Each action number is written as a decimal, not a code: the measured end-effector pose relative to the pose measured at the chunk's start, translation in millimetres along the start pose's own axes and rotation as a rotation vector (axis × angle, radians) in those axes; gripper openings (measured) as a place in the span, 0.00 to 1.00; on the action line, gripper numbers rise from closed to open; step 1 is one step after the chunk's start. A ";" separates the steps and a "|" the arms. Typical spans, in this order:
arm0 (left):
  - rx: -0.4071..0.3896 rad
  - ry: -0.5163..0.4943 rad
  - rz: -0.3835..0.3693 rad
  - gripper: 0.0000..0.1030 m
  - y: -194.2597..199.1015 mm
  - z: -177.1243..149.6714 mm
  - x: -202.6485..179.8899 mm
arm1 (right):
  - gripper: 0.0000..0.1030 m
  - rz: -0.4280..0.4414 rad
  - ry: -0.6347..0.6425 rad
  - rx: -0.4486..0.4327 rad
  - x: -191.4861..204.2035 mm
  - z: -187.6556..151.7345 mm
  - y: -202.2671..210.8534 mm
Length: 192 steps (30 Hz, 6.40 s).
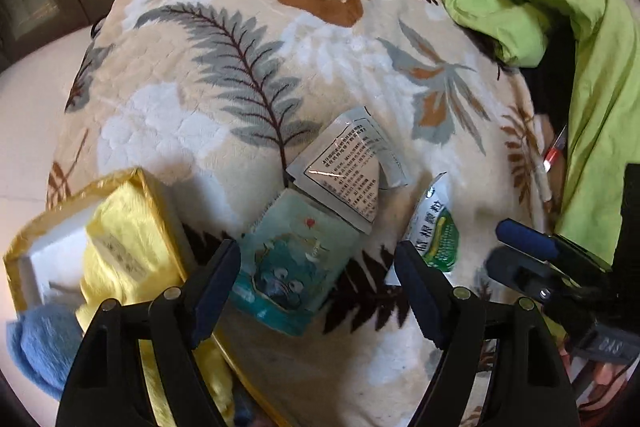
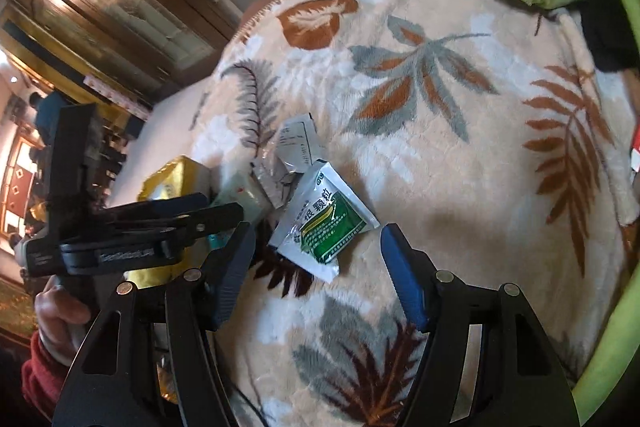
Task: Organize soft objects
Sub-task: 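Grasp the teal cartoon packet with left gripper while right grasps the green sachet, then carry the teal packet and green sachet over the box, then lower both packets into the box and open both grippers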
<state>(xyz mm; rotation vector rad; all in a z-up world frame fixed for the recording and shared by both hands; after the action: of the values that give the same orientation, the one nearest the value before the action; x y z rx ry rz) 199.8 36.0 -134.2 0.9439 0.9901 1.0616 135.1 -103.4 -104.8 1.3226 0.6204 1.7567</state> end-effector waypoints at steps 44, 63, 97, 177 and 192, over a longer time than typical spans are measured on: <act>0.049 -0.315 0.035 0.77 -28.6 -12.5 -27.4 | 0.53 -0.270 0.090 0.060 10.7 8.8 -71.3; 0.058 -0.237 0.099 0.54 -31.3 -19.8 -27.9 | 0.51 -0.283 0.147 0.069 -31.2 -9.1 -36.3; -0.154 0.088 0.000 0.48 81.3 -73.1 -33.8 | 0.42 -0.167 0.293 -0.055 15.6 -44.9 43.2; -0.263 0.422 0.468 0.58 120.1 -217.0 112.2 | 0.47 0.079 0.601 0.087 218.5 -130.1 -30.7; -0.346 0.397 0.501 0.67 144.1 -207.7 99.7 | 0.47 0.111 0.527 0.053 205.1 -117.8 -8.5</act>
<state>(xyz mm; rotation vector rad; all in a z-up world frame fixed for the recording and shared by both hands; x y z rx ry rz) -14.7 191.3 -73.0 0.7195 0.8607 1.8307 6.3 84.5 -40.6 0.9360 0.8974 2.2141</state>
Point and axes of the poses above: each gripper's, at about its wrist camera, not at the fingertips, and y roughly against the way its jaws point, x to its left, z to its top, the point moved 8 cm from there along -y, roughly the way its jaws point, and after that the axes turned 3 degrees about -y, right-handed, at the moved point
